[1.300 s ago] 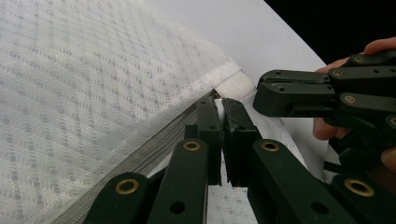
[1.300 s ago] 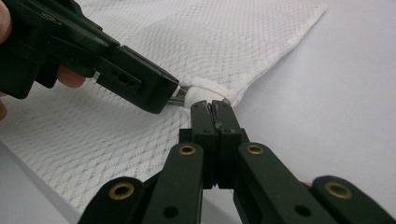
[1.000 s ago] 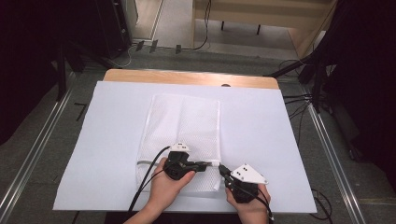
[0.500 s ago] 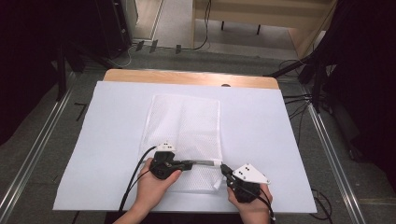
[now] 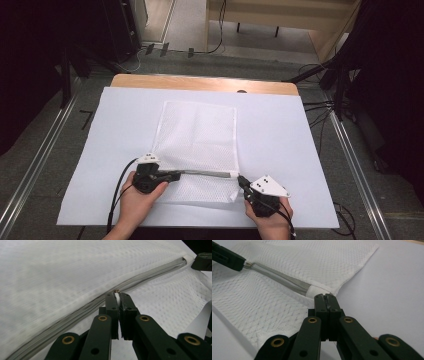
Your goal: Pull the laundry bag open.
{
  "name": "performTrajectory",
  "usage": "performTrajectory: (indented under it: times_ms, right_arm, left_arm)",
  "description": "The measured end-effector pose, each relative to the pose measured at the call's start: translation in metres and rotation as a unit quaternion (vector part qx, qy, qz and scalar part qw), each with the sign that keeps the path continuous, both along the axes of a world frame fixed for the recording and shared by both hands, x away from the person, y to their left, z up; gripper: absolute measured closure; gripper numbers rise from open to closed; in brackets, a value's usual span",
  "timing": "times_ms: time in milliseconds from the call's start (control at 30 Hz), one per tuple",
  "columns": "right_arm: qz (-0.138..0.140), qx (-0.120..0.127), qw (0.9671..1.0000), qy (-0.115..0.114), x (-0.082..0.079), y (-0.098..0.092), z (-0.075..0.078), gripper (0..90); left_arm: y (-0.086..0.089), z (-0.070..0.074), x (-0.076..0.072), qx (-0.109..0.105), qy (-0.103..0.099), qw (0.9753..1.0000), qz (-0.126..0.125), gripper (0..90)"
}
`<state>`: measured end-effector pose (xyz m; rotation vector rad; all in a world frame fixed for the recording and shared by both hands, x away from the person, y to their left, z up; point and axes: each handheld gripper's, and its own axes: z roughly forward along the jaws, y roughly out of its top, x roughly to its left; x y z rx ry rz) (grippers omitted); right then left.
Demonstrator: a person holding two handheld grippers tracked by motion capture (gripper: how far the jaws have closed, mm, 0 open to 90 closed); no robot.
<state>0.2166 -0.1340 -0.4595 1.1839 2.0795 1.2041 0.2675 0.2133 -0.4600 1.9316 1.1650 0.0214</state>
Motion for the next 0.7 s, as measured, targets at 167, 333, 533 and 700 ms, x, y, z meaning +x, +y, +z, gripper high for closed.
performTrajectory:
  times_ms: [167, 333, 533, 700]
  right_arm:
    - [0.001, -0.001, 1.0, 0.001, 0.0, 0.0, 0.0, 90.0]
    - [-0.002, -0.003, 1.0, 0.001, 0.001, -0.002, 0.0, 90.0]
    - [-0.006, -0.002, 1.0, 0.004, 0.002, -0.004, -0.001, 90.0]
    - [-0.009, -0.011, 0.9999, 0.001, 0.002, -0.004, -0.001, 90.0]
  left_arm:
    - [0.014, 0.004, -0.006, 0.009, -0.006, 0.9999, 0.004, 87.6]
    - [0.039, 0.008, -0.012, 0.007, -0.013, 0.9996, 0.025, 87.6]
    - [0.062, 0.006, -0.017, 0.005, -0.009, 0.999, 0.043, 87.6]
    - [0.074, 0.005, -0.018, 0.011, -0.012, 0.9984, 0.055, 87.6]
